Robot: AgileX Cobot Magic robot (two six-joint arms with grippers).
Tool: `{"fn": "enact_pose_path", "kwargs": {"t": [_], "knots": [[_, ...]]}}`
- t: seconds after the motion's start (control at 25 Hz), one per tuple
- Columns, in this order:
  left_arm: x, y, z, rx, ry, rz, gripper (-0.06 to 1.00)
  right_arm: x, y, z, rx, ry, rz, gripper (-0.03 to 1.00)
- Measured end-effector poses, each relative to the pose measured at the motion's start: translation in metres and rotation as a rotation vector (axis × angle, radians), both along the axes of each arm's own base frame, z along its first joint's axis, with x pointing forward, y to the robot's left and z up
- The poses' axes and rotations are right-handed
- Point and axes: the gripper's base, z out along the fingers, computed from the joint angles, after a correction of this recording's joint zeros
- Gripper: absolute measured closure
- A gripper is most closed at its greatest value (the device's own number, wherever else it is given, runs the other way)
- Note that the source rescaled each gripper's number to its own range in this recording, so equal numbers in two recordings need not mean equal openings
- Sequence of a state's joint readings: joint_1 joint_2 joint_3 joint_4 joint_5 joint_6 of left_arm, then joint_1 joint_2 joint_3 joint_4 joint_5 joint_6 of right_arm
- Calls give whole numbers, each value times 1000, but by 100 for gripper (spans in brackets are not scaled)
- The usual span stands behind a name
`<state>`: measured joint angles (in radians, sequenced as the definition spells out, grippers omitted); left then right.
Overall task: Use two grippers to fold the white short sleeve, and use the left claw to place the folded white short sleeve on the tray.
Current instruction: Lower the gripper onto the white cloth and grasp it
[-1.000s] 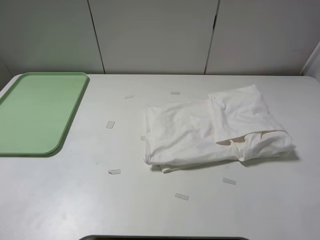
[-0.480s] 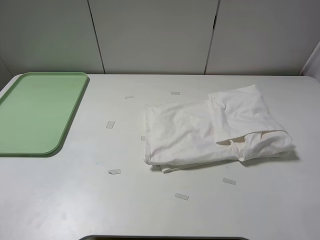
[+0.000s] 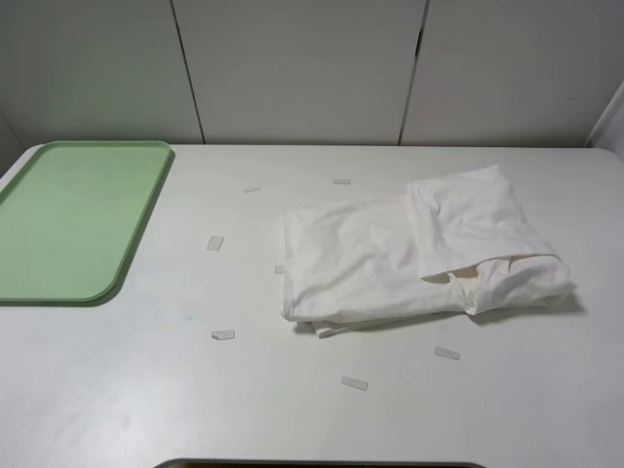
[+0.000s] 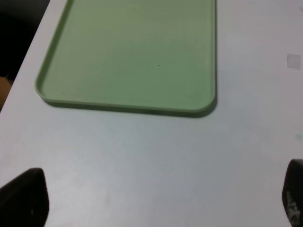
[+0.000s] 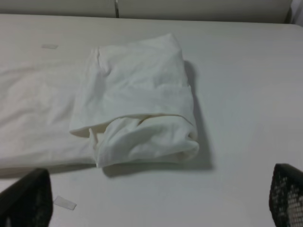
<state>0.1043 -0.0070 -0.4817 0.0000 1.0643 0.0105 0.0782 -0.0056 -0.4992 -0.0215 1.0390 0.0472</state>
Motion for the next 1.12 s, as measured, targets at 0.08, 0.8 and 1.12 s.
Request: {"fn": "enact_pose_path", "kwargs": {"t": [0.08,0.8,1.12], "knots": [[0,0,0,0,0,0,-4,1,0,0,-1,-2,1,-3],[0,0,0,-2,0,1,-4,1,0,-1,-3,-2,2,-3],[12,0,7,-33,86,3,-4,1,0,-1,-3,-3,2,-3]]}}
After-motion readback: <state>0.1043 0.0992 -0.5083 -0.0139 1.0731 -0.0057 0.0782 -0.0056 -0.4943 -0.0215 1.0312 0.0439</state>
